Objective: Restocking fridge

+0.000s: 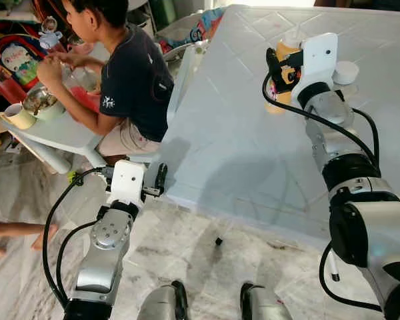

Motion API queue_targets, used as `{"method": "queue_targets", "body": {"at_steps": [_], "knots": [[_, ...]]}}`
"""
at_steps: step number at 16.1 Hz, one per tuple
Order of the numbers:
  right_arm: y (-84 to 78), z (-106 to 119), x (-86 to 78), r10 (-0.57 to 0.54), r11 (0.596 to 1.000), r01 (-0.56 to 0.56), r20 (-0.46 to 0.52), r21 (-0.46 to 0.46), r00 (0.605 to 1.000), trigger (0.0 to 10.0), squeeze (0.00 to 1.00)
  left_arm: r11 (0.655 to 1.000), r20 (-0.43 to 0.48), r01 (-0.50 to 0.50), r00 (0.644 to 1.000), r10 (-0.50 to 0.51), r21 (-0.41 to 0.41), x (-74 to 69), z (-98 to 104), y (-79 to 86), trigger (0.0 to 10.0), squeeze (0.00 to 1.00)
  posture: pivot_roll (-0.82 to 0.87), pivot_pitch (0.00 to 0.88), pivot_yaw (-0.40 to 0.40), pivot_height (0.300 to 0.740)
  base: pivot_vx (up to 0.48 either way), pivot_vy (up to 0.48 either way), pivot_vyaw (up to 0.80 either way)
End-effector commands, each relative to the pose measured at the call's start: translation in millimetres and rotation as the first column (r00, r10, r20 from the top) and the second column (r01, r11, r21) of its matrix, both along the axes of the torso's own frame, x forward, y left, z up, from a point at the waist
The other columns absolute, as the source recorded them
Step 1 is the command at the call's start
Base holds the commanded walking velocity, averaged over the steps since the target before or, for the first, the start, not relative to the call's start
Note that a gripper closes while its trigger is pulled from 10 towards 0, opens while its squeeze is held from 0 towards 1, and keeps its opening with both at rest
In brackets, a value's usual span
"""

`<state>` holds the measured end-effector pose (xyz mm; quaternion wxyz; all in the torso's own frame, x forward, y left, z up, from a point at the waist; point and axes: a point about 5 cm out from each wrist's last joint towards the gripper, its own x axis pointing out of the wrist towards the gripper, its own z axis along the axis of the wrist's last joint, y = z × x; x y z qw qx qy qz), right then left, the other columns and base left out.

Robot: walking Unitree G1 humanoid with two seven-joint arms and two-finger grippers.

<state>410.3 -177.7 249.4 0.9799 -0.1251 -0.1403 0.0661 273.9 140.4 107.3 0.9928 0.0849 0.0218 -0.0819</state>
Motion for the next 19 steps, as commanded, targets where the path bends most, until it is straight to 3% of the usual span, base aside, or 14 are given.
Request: {"method": "queue_targets", "body": {"at_steps": [1, 6, 7, 8, 9, 13, 17, 18, 19], "knots": [[3.7, 8.3, 1.4, 0.017, 1.000, -0.017, 0.020, -0.009, 1.000, 0.0, 0.00, 0.999, -0.054, -0.024, 0.998, 0.025, 0.027, -4.6, -10.8, 8.8, 10.0, 0.00, 0.10, 0.197, 0.137, 0.740, 0.000, 0.000, 0.00], [0.2, 6.3, -0.9, 0.032, 0.999, -0.030, 0.029, -0.045, 0.999, 0.0, 0.00, 0.999, -0.059, -0.020, 0.998, 0.022, 0.026, -3.2, -11.9, 7.0, 10.0, 0.00, 0.10, 0.192, 0.133, 0.740, 0.000, 0.000, 0.00], [0.1, 5.8, -1.4, 0.036, 0.998, -0.034, 0.030, -0.055, 0.999, 1.2, 0.00, 0.999, -0.060, -0.022, 0.998, 0.023, 0.026, -3.2, -12.2, 7.4, 10.0, 0.00, 0.10, 0.191, 0.133, 0.740, 0.000, 0.000, 0.00], [2.4, 5.3, -2.8, 0.058, 0.995, -0.054, 0.037, -0.086, 0.998, 7.6, 0.00, 0.999, -0.061, -0.025, 0.998, 0.026, 0.026, -2.9, -12.6, 8.3, 10.0, 0.00, 0.10, 0.185, 0.133, 0.740, 0.000, 0.000, 0.00], [9.5, 5.8, -5.8, 0.108, 0.988, -0.100, 0.056, -0.117, 0.993, 10.0, 0.00, 0.999, -0.060, -0.026, 0.998, 0.027, 0.026, -1.7, -12.6, 8.5, 10.0, 0.00, 0.09, 0.173, 0.131, 0.740, 0.000, 0.000, 0.00], [34.4, 19.8, -25.0, 0.255, 0.964, -0.237, 0.176, -0.118, 0.951, 10.0, 0.00, 0.999, -0.048, -0.041, 0.998, 0.041, 0.020, 2.9, -12.3, 8.2, 10.0, 0.00, 0.07, 0.139, 0.118, 0.740, 0.000, 0.000, 0.00], [47.6, 2.4, -59.8, 0.316, 0.948, -0.316, 0.225, -0.040, 0.922, 10.0, 0.00, 0.997, -0.027, -0.077, 0.997, 0.077, -0.024, 7.7, -11.2, 4.4, 10.0, 0.00, 0.04, 0.104, 0.102, 0.740, 0.000, 0.000, 0.00], [51.4, -4.0, -68.2, 0.316, 0.944, -0.329, 0.222, 0.023, 0.923, 0.0, 0.00, 0.997, 0.001, -0.073, 0.997, 0.073, -0.025, 9.8, -6.0, 2.3, 10.0, 0.00, 0.04, 0.099, 0.100, 0.740, 0.000, 0.000, 0.00], [55.0, -8.3, -73.7, 0.317, 0.942, -0.333, 0.218, 0.039, 0.923, 0.0, 0.00, 0.996, 0.011, -0.082, 0.997, 0.082, -0.029, 12.2, -3.9, 1.9, 10.0, 0.00, 0.03, 0.093, 0.096, 0.740, 0.000, 0.000, 0.00]]}}
